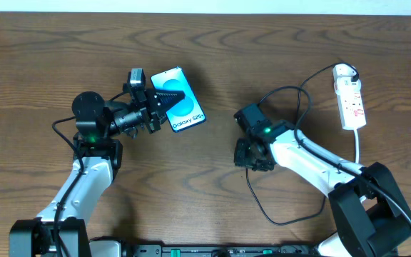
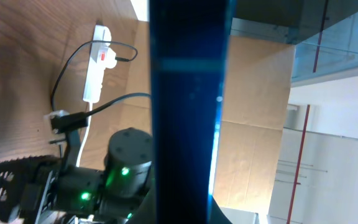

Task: Plug charger to phone and switch on socket
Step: 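Carry the cable plug left toward the phone held upright by the left gripper, then align the USB-C plug under the phone's bottom port with the right gripper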

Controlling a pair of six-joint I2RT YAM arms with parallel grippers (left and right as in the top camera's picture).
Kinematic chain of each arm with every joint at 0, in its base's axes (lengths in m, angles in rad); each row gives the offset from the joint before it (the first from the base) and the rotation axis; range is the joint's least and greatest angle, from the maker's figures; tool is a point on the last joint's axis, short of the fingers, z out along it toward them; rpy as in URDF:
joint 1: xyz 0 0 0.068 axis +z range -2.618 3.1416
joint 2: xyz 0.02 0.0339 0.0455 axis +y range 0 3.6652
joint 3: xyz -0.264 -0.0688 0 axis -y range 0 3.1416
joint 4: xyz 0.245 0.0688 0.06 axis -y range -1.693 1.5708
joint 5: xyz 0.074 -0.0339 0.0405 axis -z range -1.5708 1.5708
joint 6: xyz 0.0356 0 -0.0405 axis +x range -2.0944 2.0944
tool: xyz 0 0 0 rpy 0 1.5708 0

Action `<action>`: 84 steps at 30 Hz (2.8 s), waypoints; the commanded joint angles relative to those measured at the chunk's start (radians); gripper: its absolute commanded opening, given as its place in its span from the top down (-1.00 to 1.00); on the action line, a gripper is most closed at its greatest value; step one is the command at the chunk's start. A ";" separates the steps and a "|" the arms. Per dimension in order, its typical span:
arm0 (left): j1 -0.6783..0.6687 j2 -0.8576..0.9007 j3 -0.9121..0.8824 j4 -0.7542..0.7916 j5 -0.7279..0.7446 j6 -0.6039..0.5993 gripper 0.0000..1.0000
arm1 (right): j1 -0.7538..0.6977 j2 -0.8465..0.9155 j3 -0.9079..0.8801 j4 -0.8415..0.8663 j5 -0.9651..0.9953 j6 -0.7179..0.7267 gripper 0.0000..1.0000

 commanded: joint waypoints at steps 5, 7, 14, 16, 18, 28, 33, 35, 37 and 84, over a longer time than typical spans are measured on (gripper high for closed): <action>0.003 -0.006 0.024 0.013 0.024 -0.006 0.85 | 0.009 -0.003 -0.090 0.071 0.054 0.032 0.18; 0.003 -0.006 0.024 0.013 0.024 -0.006 0.86 | 0.009 -0.003 -0.108 0.105 0.051 0.032 0.19; 0.003 -0.006 0.024 0.013 0.024 -0.005 0.85 | 0.008 -0.003 -0.148 0.160 0.051 0.013 0.72; 0.003 -0.006 0.024 0.013 0.026 -0.005 0.86 | 0.008 -0.003 -0.149 0.161 0.051 0.008 0.96; 0.003 -0.006 0.024 0.013 0.033 -0.005 0.85 | 0.008 -0.003 -0.149 0.161 0.051 -0.007 0.98; 0.003 -0.006 0.024 0.013 0.058 -0.005 0.86 | 0.008 -0.007 -0.148 0.153 0.031 -0.109 0.98; 0.003 -0.006 0.024 0.013 0.061 -0.005 0.86 | 0.007 -0.056 -0.123 0.055 0.025 -0.145 0.98; 0.003 -0.006 0.024 0.013 0.061 -0.005 0.86 | 0.007 -0.105 -0.107 0.005 0.016 -0.167 0.98; 0.003 -0.006 0.024 0.013 0.061 -0.005 0.85 | 0.007 -0.154 -0.096 -0.024 0.003 -0.188 0.98; -0.108 0.019 0.024 0.188 -0.105 0.278 0.85 | 0.008 -0.616 -0.089 0.143 -0.613 -0.584 0.98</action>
